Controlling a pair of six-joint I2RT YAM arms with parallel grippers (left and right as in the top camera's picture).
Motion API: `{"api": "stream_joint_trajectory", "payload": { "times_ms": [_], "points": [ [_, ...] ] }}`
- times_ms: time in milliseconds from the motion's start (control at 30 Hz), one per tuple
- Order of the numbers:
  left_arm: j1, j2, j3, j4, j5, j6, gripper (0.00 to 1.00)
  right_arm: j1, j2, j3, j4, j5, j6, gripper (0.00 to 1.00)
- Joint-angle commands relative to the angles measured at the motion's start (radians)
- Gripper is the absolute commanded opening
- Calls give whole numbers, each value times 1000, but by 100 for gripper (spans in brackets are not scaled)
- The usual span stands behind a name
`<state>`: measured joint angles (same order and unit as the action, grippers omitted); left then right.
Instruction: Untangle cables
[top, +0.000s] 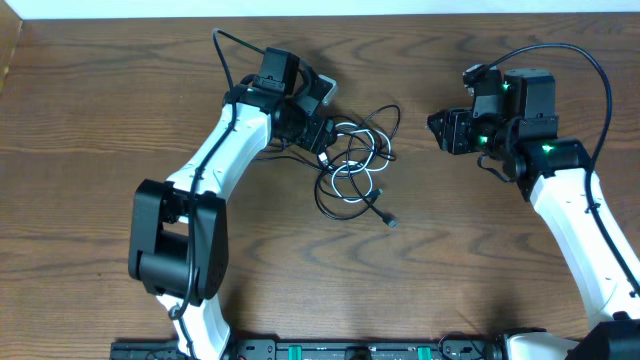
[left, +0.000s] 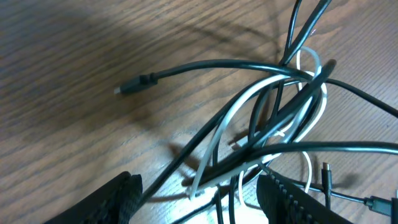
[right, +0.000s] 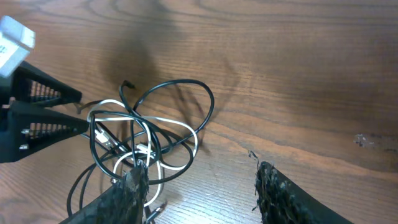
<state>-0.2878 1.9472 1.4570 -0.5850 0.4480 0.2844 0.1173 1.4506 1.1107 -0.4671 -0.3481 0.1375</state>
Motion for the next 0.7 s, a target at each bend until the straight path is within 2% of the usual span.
{"api": "stream_joint_trajectory", "payload": {
  "times_ms": [0, 133, 200, 233, 300, 367, 467, 667],
  "points": [
    [5, 58, 14, 22, 32, 26, 64, 6, 3, 21, -1, -10, -4, 53],
    [5, 96, 14, 49, 34, 26, 64, 20, 3, 21, 0, -10, -5, 53],
    [5, 114, 14, 61, 34, 26, 61, 27, 3, 21, 1, -10, -5, 54],
    [5, 122, 14, 66, 34, 26, 57, 31, 3, 21, 3, -10, -5, 54],
    [5, 127, 14, 71, 34, 25, 38, 37, 3, 21, 5, -10, -5, 54],
    [6, 117, 14, 71, 34, 2, 24, 44, 3, 21, 9, -10, -5, 54],
    [15, 68, 19, 67, 35, -90, 8, 60, 7, 21, 33, -11, -4, 54],
    [23, -195, 23, 64, 100, -251, 8, 109, 46, 21, 122, -80, -5, 57]
  ]
}}
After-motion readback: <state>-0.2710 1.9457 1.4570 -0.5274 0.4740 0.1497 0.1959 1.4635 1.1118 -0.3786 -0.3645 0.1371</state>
